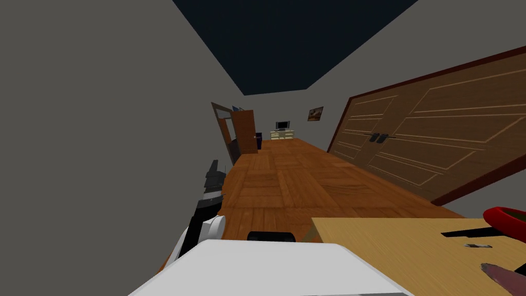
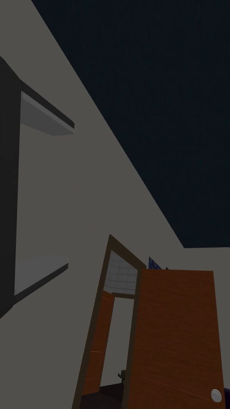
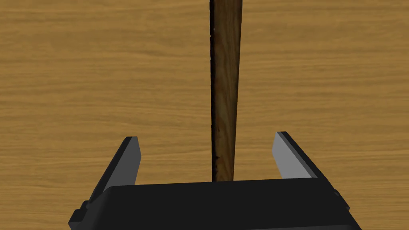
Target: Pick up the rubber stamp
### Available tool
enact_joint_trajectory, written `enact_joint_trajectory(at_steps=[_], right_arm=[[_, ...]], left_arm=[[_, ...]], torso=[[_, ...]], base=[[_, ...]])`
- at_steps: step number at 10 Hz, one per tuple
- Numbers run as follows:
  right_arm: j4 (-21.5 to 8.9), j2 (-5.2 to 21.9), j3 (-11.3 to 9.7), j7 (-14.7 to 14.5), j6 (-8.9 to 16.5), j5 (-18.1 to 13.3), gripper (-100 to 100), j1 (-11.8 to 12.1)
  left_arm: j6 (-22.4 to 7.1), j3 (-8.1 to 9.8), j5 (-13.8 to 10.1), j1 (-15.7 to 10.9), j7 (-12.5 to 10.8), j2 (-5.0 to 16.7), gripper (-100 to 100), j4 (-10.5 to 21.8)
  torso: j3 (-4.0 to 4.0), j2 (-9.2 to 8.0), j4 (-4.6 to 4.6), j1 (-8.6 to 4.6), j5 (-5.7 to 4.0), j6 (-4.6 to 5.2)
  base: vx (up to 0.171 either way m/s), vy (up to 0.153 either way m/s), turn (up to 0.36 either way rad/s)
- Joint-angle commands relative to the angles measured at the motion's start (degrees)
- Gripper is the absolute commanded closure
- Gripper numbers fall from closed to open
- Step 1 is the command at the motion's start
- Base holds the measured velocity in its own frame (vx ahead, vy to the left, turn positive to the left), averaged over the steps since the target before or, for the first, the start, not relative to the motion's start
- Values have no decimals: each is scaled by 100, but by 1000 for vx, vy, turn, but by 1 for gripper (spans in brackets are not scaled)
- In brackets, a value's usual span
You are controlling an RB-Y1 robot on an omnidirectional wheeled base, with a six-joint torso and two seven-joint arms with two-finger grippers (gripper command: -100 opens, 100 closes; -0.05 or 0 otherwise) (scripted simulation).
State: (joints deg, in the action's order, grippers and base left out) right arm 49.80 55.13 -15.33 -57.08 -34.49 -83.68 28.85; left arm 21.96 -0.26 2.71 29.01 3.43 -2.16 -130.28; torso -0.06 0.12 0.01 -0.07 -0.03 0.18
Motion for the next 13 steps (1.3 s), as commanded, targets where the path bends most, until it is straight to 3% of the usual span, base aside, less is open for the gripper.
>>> enact_joint_trajectory(at_steps=[1,2,4,5,6,10,11,12,13], right_arm=[[0,0,0,0,0,0,0,0],[-94,-195,-90,-7,177,-36,-100,-40],[-192,-391,-180,-18,352,-72,-100,-80],[-204,-332,-131,-54,263,-37,-100,-85],[-216,-344,-135,-70,280,-36,100,-89],[-215,-341,-139,-74,274,-40,100,-87],[-215,-341,-139,-74,274,-41,0,-87],[-75,-156,-72,-5,142,-28,100,-31],[-75,-156,-72,-5,142,-28,100,-31]], left_arm=[[0,0,0,0,0,0,0,0],[0,0,0,0,0,0,0,0],[0,0,0,0,0,0,0,0],[0,0,0,0,0,0,0,0],[0,0,0,0,0,0,0,0],[0,0,0,0,0,0,0,0],[0,0,0,0,0,0,0,0],[0,0,0,0,0,0,0,0],[0,0,0,0,0,-1,0,0]], torso=[[0,0,0,0,0,0],[-1,2,0,5,1,-1],[-1,3,1,-16,-4,-1],[-2,3,1,-17,-4,-1],[-2,4,1,-6,-1,0],[0,3,-2,6,1,2],[0,2,-2,6,2,2],[0,2,-2,6,2,2],[1,0,-2,21,6,6]], base=[[0,0,0],[-6,-44,76],[0,-63,54],[0,-27,12],[0,-5,-1],[0,0,3],[0,0,0],[-2,48,-87],[3,54,-50]])
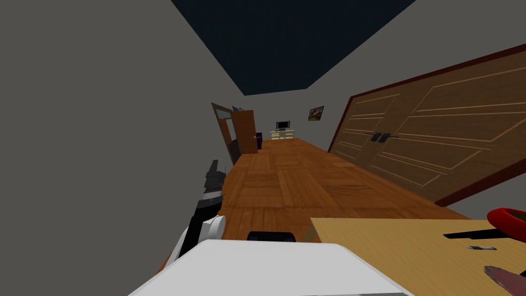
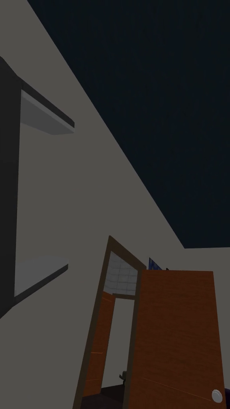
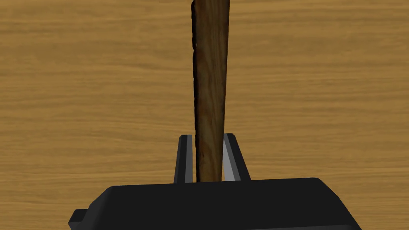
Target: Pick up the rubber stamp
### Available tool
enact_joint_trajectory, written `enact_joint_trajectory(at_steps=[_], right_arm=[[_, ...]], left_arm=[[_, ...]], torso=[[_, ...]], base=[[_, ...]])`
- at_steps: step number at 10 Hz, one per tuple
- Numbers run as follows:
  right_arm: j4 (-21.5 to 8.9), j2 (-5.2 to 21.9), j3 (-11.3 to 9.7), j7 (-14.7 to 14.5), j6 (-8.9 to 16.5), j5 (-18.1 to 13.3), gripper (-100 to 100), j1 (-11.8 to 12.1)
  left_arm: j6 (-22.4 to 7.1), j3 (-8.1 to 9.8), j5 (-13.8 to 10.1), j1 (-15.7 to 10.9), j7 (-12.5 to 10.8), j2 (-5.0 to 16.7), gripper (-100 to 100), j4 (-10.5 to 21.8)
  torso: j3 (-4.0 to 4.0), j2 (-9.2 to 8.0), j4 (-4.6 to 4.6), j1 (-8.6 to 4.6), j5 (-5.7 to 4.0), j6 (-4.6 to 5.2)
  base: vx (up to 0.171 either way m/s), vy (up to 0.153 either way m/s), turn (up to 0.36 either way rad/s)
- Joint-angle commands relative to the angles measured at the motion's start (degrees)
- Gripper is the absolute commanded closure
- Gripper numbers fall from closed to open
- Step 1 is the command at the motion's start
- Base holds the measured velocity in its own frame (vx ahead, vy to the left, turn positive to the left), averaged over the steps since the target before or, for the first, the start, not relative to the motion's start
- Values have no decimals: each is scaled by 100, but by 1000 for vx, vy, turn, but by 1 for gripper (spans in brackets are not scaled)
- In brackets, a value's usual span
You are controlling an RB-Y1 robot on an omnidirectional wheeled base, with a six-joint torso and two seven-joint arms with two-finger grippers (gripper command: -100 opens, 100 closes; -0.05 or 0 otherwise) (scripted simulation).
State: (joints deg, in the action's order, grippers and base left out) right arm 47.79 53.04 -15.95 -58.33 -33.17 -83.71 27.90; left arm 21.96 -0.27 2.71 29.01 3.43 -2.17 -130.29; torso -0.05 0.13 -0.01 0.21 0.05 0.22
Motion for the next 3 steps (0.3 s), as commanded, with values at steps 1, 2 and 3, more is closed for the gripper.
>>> enact_joint_trajectory(at_steps=[1,2,3], right_arm=[[165,131,26,124,-61,-11,100,80],[146,94,-3,124,-26,-27,100,64],[162,104,-1,153,-33,-29,0,69]], left_arm=[[0,0,0,0,0,0,0,0],[0,0,0,0,0,0,0,0],[0,0,0,0,0,0,0,0]], torso=[[0,0,0,0,0,0],[-1,2,0,-2,2,-3],[-1,2,0,-10,-2,-3]], base=[[8,36,-23],[4,14,-6],[0,0,0]])
